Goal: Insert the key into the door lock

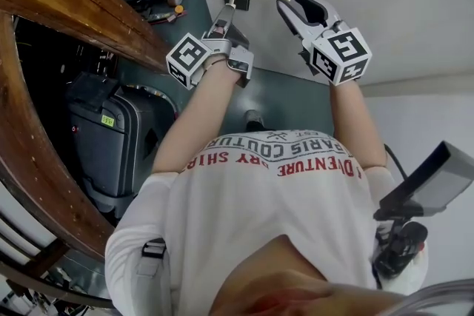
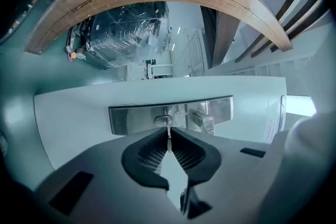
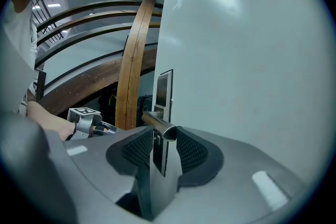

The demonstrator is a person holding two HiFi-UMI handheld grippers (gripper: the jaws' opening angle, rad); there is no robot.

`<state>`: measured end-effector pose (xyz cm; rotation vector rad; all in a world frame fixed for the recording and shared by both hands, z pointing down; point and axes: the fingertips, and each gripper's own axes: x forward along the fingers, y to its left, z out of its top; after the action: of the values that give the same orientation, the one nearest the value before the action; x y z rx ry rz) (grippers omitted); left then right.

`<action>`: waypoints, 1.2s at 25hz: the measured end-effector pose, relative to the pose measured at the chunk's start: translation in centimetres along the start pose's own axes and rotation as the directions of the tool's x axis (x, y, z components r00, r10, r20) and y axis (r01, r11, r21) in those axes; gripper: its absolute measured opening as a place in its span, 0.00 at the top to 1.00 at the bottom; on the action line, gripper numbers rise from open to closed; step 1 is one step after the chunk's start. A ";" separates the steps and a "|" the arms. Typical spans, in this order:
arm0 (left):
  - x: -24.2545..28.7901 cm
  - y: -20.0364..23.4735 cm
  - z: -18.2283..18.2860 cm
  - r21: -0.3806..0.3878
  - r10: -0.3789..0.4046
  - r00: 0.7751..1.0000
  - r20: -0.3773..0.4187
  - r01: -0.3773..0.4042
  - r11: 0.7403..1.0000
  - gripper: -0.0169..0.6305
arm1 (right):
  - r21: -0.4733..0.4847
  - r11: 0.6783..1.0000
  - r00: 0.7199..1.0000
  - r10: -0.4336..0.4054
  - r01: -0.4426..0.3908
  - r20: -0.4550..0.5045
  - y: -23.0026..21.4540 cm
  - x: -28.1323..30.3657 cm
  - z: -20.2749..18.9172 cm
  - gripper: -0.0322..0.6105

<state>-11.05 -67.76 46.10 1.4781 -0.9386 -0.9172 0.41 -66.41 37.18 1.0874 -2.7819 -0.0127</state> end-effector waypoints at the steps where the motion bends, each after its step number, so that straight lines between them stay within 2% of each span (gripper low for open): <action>1: 0.1 0.0 0.0 -0.002 0.001 1.000 0.003 -0.001 1.000 0.94 | 0.000 1.000 1.000 0.000 0.000 -0.001 0.0 0.0 0.0 0.74; 22: 2.9 0.3 0.5 -0.073 0.003 0.998 0.067 0.002 0.997 0.94 | -0.012 1.000 1.000 0.005 -0.006 -0.013 0.4 -0.2 -0.2 0.74; 28: 3.3 0.2 0.4 -0.065 -0.005 0.997 0.074 0.009 0.998 0.94 | -0.017 1.000 1.000 0.004 -0.004 -0.017 0.1 -0.2 -0.1 0.75; 30: 3.3 0.2 0.5 -0.040 -0.010 0.998 0.065 0.013 0.999 0.94 | -0.013 1.000 1.000 0.007 -0.008 -0.018 0.1 -0.1 -0.1 0.75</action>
<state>-10.25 -71.04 46.06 1.4281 -0.9541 -0.9919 0.45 -66.30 37.29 1.0686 -2.7658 -0.0203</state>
